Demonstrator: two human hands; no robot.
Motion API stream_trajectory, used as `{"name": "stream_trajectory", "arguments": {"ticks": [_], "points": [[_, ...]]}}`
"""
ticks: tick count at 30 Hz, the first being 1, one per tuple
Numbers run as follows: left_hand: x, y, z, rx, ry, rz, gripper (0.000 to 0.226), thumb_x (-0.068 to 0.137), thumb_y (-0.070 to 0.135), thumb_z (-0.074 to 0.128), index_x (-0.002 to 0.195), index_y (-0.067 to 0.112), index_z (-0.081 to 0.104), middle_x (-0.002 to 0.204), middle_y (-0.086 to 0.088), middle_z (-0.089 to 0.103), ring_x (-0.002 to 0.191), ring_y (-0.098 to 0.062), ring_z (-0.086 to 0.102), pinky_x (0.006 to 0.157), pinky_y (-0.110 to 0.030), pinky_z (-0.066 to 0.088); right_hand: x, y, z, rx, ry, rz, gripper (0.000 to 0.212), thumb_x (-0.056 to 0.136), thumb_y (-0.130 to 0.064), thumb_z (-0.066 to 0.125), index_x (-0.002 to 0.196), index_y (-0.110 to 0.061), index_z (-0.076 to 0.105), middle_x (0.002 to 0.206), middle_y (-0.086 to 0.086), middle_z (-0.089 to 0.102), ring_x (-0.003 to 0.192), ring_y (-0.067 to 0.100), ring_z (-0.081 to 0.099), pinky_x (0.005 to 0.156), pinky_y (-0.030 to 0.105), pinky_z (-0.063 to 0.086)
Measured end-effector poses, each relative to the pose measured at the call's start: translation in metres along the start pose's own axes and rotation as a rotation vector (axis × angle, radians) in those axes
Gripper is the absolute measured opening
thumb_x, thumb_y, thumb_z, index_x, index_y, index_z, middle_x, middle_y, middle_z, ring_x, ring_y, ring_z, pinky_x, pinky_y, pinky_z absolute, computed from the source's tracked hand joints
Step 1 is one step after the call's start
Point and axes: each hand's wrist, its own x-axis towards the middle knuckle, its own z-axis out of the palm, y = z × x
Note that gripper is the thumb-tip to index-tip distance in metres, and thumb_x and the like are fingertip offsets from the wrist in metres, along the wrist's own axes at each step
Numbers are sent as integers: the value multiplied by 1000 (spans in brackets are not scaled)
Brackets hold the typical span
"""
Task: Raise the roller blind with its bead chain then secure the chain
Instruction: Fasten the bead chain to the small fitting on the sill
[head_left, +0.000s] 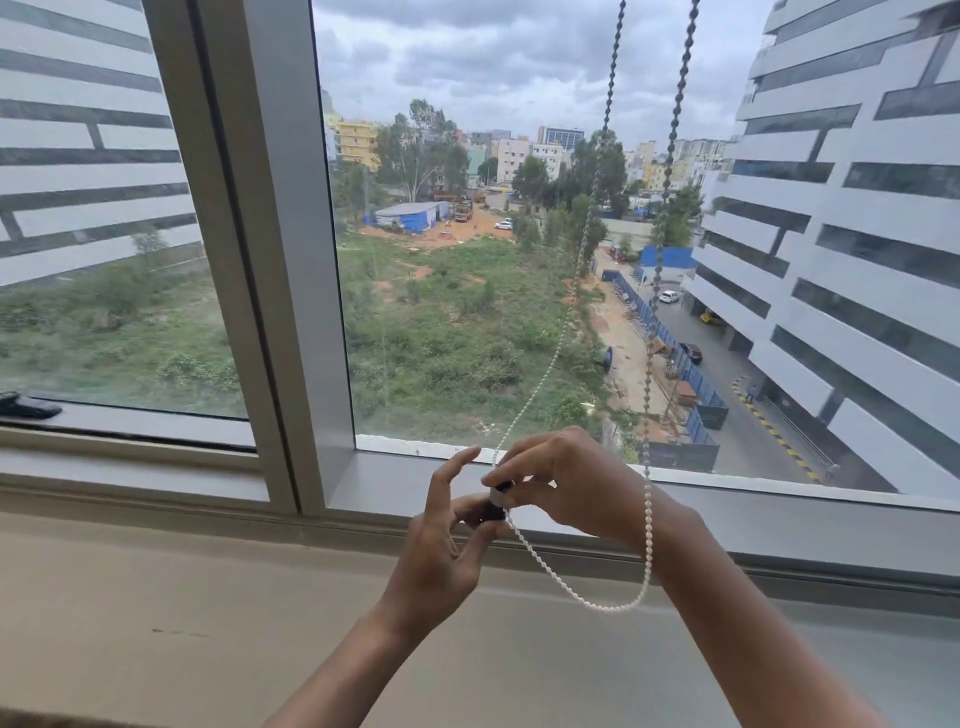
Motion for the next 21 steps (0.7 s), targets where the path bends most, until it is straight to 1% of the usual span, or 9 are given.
{"name": "stream_trajectory", "arguments": {"ticks": [3, 5, 7, 10, 12, 13, 16, 18, 21], "points": [[-1, 1, 2, 33, 4, 5, 85, 100, 14, 77, 163, 47, 31, 117, 16, 84, 103, -14, 83, 96, -24, 61, -1, 2, 1, -12, 25, -2, 17, 88, 0, 86, 105, -2, 87, 94, 15, 85, 79, 31, 79, 77, 38, 60], [-1, 1, 6, 27, 12, -15, 90, 100, 6, 77, 166, 44, 28, 117, 22, 84, 108, -8, 82, 99, -16, 57, -2, 3, 4, -31, 51, -2, 16, 86, 0, 87, 103, -2, 87, 90, 16, 85, 75, 33, 77, 74, 37, 58], [-1, 1, 9, 19, 29, -40, 94, 99, 2, 75, 169, 41, 25, 115, 26, 83, 111, -6, 81, 101, -13, 54, -3, 4, 8, -36, 82, 5, 16, 84, 3, 87, 99, -1, 87, 85, 17, 84, 72, 28, 75, 70, 29, 55], [0, 5, 11, 39, 58, -50, 96, 98, 5, 74, 167, 48, 24, 113, 34, 80, 112, -1, 80, 99, -11, 55, -3, 4, 16, -28, 137, 4, 15, 81, 10, 85, 94, 3, 87, 81, 18, 83, 69, 14, 68, 71, 5, 44], [0, 7, 13, 77, 74, -34, 98, 98, 4, 74, 166, 53, 24, 110, 43, 77, 108, 5, 79, 96, -9, 55, -3, 5, 20, -26, 179, 16, 15, 80, 12, 84, 93, 4, 86, 81, 18, 82, 70, 20, 73, 74, 1, 42], [0, 7, 14, 97, 80, -31, 98, 98, 5, 74, 165, 55, 24, 109, 46, 75, 105, 8, 78, 94, -9, 55, -4, 5, 23, -31, 196, 26, 16, 80, 11, 84, 94, 3, 86, 82, 18, 82, 71, 26, 76, 74, 6, 47], [0, 7, 16, 114, 91, -39, 97, 98, 4, 73, 166, 53, 25, 109, 50, 72, 97, 10, 78, 91, -12, 59, -4, 8, 32, -43, 237, 75, 20, 81, 9, 81, 98, 1, 86, 83, 18, 81, 74, 32, 76, 72, 36, 60], [0, 6, 17, 121, 92, -41, 96, 98, 2, 73, 166, 51, 27, 111, 51, 71, 96, 10, 78, 90, -14, 60, -5, 10, 38, -45, 259, 111, 21, 80, 8, 80, 98, -2, 86, 83, 15, 80, 75, 29, 74, 71, 42, 61], [-1, 5, 19, 115, 94, -55, 91, 98, 4, 73, 167, 45, 30, 112, 49, 72, 97, 7, 78, 89, -20, 63, -6, 14, 43, -48, 281, 131, 21, 79, 4, 78, 96, -5, 86, 81, 12, 79, 73, 25, 73, 70, 43, 61]]}}
